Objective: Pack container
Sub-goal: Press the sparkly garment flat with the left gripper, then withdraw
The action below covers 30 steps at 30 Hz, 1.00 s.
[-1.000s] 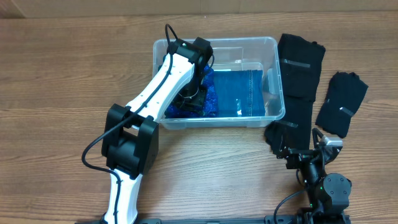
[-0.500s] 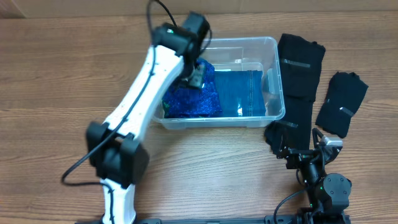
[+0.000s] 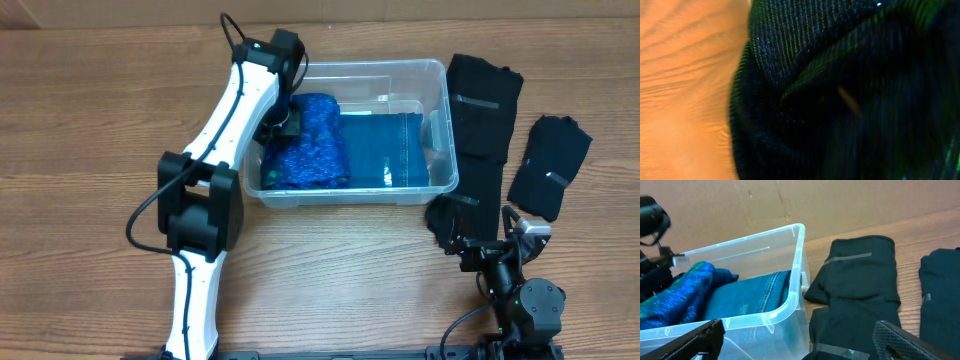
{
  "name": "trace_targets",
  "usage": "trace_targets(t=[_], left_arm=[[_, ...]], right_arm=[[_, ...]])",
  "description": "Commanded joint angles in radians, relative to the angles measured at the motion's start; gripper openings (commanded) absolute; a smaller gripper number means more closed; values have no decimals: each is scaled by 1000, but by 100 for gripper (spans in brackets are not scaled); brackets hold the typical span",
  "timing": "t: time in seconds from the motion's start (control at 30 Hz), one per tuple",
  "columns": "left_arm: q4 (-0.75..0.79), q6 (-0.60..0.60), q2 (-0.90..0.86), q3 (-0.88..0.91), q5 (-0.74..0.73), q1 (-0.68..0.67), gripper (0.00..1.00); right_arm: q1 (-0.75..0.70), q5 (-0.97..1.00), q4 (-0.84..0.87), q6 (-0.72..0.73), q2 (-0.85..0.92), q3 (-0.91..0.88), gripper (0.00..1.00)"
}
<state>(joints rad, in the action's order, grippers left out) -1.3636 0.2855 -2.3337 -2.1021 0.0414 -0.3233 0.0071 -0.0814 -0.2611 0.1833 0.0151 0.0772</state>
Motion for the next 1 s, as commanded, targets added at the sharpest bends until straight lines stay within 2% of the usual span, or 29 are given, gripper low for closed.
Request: trace_targets(t=[0.0, 0.17, 0.3, 0.47, 0.5, 0.6, 0.73, 0.87, 0.97], left_arm=[[-4, -2, -43, 6, -37, -14, 21], [-63, -2, -10, -52, -31, -11, 21], [-149, -2, 60, -164, -32, -14, 29], [-170, -2, 180, -223, -38, -60, 50], [-167, -15, 195, -223, -37, -74, 52], [-188, -14, 227, -223, -9, -110, 43], [-214, 51, 320, -224, 97, -110, 38], [-235, 109, 473, -224, 186, -86, 52], [-248, 116, 584, -224, 235, -76, 79]], right_arm=[[-3, -2, 5, -1, -5, 2, 100], [-3, -2, 5, -1, -5, 2, 100], [-3, -2, 5, -1, -5, 2, 100], [-3, -2, 5, -2, -5, 2, 100], [-3, -2, 5, -1, -5, 2, 100], [-3, -2, 5, -1, -5, 2, 100], [-3, -2, 5, -1, -5, 2, 100], [-3, -2, 5, -1, -5, 2, 100], [-3, -2, 5, -1, -5, 2, 100]])
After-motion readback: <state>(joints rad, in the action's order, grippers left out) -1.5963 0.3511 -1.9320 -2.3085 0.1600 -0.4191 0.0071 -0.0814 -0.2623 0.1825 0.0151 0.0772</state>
